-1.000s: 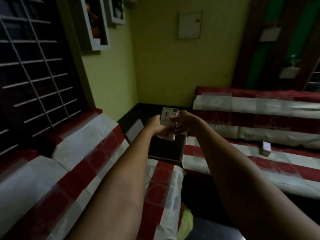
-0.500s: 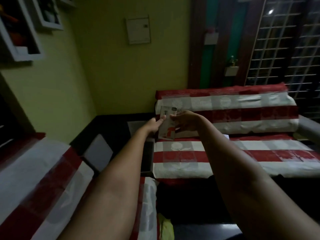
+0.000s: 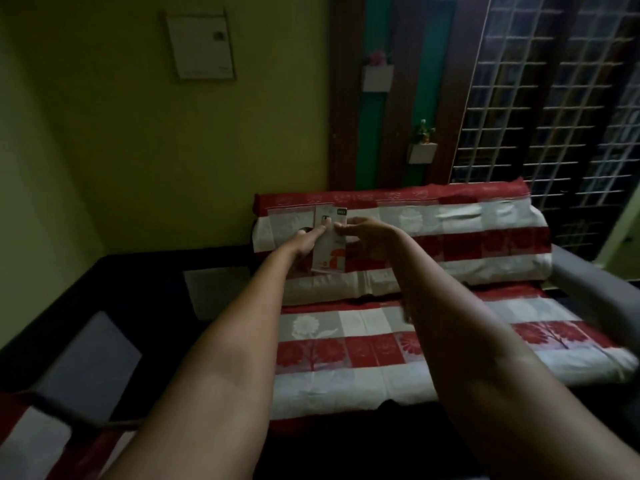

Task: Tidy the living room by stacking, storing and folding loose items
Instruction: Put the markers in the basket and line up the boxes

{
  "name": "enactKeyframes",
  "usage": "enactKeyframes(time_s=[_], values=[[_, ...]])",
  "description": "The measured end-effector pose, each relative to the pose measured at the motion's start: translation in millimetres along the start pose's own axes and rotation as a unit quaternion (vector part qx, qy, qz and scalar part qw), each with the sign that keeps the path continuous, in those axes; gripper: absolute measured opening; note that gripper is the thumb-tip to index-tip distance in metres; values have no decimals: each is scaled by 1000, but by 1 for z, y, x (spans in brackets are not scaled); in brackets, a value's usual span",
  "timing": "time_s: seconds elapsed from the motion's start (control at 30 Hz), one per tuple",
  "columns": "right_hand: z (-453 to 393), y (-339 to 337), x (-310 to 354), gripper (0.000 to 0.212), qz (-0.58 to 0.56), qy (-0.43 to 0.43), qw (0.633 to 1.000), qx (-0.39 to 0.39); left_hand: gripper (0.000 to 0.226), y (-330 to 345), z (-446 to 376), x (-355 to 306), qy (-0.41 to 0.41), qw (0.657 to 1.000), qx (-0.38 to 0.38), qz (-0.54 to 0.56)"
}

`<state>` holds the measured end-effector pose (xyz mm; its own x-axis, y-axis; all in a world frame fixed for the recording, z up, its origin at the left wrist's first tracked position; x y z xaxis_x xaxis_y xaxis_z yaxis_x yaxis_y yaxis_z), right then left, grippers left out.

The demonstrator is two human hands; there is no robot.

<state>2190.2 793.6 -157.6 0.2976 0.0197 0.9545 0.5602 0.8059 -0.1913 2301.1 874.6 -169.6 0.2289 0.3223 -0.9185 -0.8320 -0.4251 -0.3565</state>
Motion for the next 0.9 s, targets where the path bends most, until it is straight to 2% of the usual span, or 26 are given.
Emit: enactKeyframes(time_s=[0.07,0.2,0.37,0.43,0.57,0.73,0.9], values=[[-22,-27,-6,30,-1,0,1000,-16,76,20,-33,-10,1,1000,21,-11],[-64,-89,-11,16,5,2,998,-56,89,51,-109,-30,12,999,32,-23],[-123,-170,-12,25,-27,4,994,-102,100,92,-212,-67,31,995,96,14],[-145,-203,-8,28,-43,5,993,-111,100,108,-250,-85,28,991,130,14],[-185,-262,-5,14,-75,-6,987,-140,90,143,-324,-116,45,986,158,20],[-224,-316,-49,25,-64,47,983,-168,85,204,-389,-100,0,982,187,-1],[-266,-364,-90,33,-64,81,987,-123,107,250,-448,-82,-19,982,186,7]])
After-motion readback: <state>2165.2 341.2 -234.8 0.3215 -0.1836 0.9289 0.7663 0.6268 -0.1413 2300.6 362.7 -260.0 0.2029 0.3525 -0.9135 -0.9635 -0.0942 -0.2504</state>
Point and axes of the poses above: each hand's wrist, its own z-axis away from the middle knuckle, its own y-axis out of the palm, x = y × z, the point moved 7 cm from there along -z, towards the middle knuckle, and after that the axes turned 3 degrees about z, right-handed, at the moved point
